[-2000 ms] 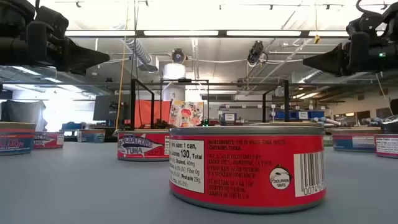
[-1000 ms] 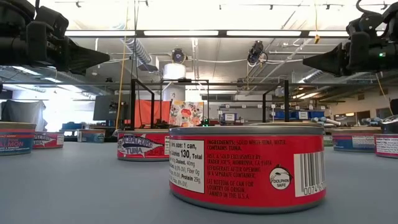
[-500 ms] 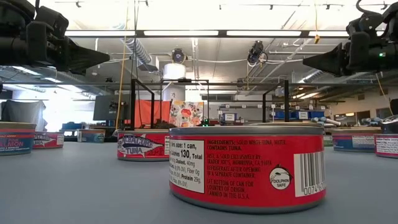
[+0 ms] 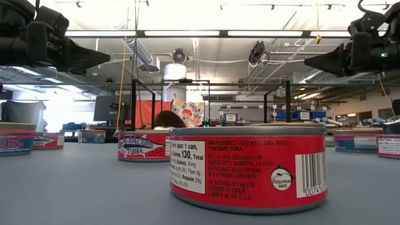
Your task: Stack canned seafood by type on shelf
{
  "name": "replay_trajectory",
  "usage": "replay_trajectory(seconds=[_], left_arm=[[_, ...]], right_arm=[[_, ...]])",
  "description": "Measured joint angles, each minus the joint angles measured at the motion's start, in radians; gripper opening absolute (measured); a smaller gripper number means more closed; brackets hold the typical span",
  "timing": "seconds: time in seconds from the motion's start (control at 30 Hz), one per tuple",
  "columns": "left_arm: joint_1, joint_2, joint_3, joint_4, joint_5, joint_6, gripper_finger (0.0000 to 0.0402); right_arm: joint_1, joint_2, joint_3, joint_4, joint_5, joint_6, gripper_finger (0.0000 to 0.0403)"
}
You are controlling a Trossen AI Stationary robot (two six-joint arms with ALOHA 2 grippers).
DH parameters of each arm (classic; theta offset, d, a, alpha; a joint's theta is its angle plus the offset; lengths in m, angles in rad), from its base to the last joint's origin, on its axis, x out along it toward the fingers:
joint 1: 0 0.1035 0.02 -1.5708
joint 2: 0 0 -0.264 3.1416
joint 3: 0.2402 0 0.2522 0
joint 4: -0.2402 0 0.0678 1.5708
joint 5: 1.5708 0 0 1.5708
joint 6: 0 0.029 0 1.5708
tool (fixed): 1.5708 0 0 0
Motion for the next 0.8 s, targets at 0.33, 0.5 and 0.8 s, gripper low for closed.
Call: replay_trajectory(seconds=[0.33, 0.5, 0.8], left_arm=[[0.000, 0.000, 0.000, 0.011, 0.000, -0.001, 0.0010], [-0.001, 0.000, 0.000, 0.011, 0.000, -0.077, 0.0010], [-0.001, 0.000, 0.000, 0.124, 0.001, -0.190, 0.0010]], right_arm=[[0.000, 0.000, 0.000, 0.000, 0.000, 0.000, 0.0028], [0.000, 0.000, 0.000, 0.000, 0.000, 0.000, 0.0028], [0.000, 0.000, 0.000, 0.000, 0.000, 0.000, 0.0028]])
